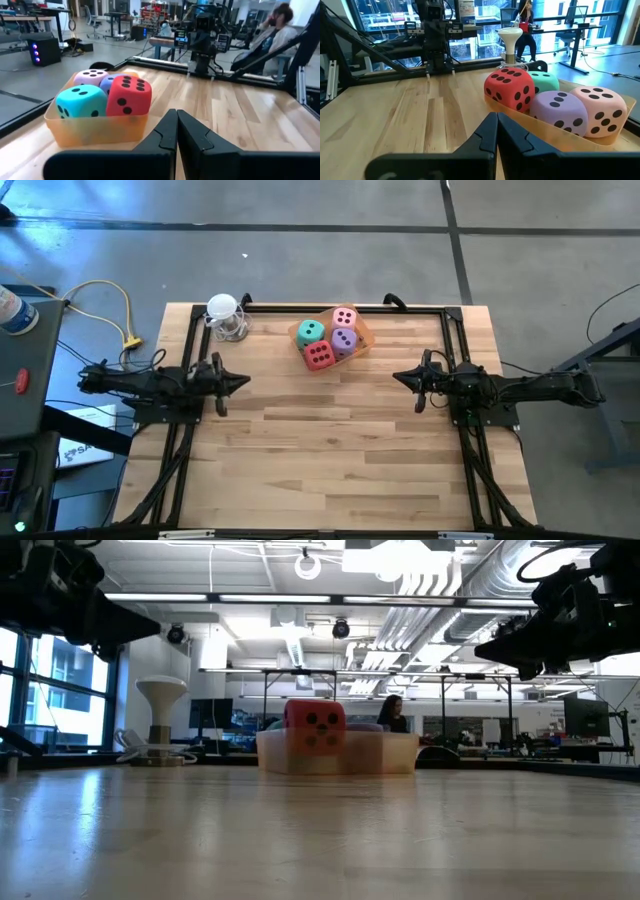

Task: Pick & Place Dice
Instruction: Return to Home Position

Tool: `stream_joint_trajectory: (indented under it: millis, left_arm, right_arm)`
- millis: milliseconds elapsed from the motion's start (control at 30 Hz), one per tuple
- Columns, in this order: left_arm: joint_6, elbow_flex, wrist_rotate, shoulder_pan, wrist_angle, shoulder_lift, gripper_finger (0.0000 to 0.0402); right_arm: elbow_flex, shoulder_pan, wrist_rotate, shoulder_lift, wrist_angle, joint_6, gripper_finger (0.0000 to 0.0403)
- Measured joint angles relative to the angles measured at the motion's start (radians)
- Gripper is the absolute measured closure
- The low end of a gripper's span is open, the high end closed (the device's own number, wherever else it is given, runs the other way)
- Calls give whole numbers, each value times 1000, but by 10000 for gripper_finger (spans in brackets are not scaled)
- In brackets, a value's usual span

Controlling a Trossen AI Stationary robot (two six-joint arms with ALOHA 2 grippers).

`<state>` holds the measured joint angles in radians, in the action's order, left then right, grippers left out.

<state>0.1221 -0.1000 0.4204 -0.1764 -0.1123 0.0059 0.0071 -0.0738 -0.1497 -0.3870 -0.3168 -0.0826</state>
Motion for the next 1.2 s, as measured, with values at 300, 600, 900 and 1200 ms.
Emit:
stream_joint_trajectory:
  millis: [300,600,900,1200]
  left_arm:
    - [-25,68,-175,0,119,0,401]
    - [-65,69,-378,0,85,22,401]
    - [-64,71,-362,0,95,58,401]
    - [-237,73,-357,0,130,75,401]
  right_arm:
    - [-1,0,0,0,0,0,401]
    - [-2,0,0,0,0,0,401]
    - [-2,0,0,-1,0,0,401]
    - [-2,21,-6,33,7,0,401]
